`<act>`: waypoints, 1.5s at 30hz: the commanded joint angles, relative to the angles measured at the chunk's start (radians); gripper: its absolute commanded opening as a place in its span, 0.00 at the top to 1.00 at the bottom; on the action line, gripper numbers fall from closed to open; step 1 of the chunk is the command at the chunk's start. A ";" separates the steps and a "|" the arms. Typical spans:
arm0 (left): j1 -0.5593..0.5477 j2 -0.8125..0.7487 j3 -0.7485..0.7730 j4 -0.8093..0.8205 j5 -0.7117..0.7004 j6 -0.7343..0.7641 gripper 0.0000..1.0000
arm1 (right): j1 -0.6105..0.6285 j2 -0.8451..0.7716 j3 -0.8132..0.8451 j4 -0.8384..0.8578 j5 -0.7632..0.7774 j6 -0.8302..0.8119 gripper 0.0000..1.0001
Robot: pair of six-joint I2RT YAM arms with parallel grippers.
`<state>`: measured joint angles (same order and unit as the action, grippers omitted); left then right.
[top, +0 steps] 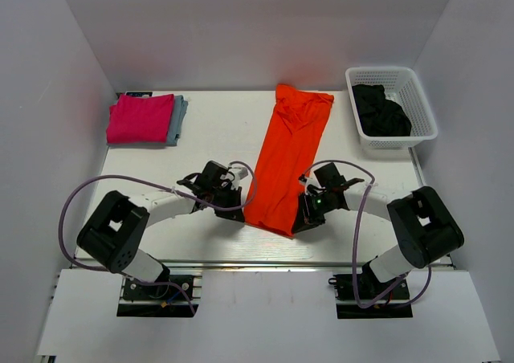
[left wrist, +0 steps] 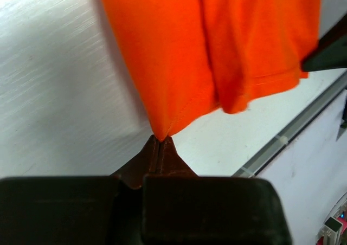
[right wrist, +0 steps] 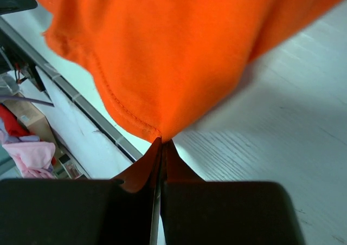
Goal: Fold and stack the t-shirts
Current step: Grab the bottom of the folded rectangular tshirt with both arms, then fold the folded rectangular tshirt in 1/3 of the way
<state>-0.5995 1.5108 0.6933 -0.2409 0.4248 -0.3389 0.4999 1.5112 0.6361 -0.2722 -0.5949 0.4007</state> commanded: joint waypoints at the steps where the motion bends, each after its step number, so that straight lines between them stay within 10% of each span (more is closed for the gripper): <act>1: -0.006 -0.066 0.040 0.032 0.063 0.037 1.00 | 0.003 -0.034 0.048 0.008 -0.052 -0.043 1.00; 22: 0.027 0.251 0.564 0.000 -0.132 0.008 1.00 | -0.122 0.035 0.411 -0.134 0.302 -0.049 1.00; 45: 0.119 0.581 1.087 -0.049 -0.130 0.060 1.00 | -0.276 0.290 0.778 -0.078 0.261 -0.080 1.00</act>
<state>-0.4946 2.0808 1.7229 -0.2924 0.2779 -0.3031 0.2440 1.7744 1.3441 -0.3553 -0.3038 0.3450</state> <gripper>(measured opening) 0.009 0.006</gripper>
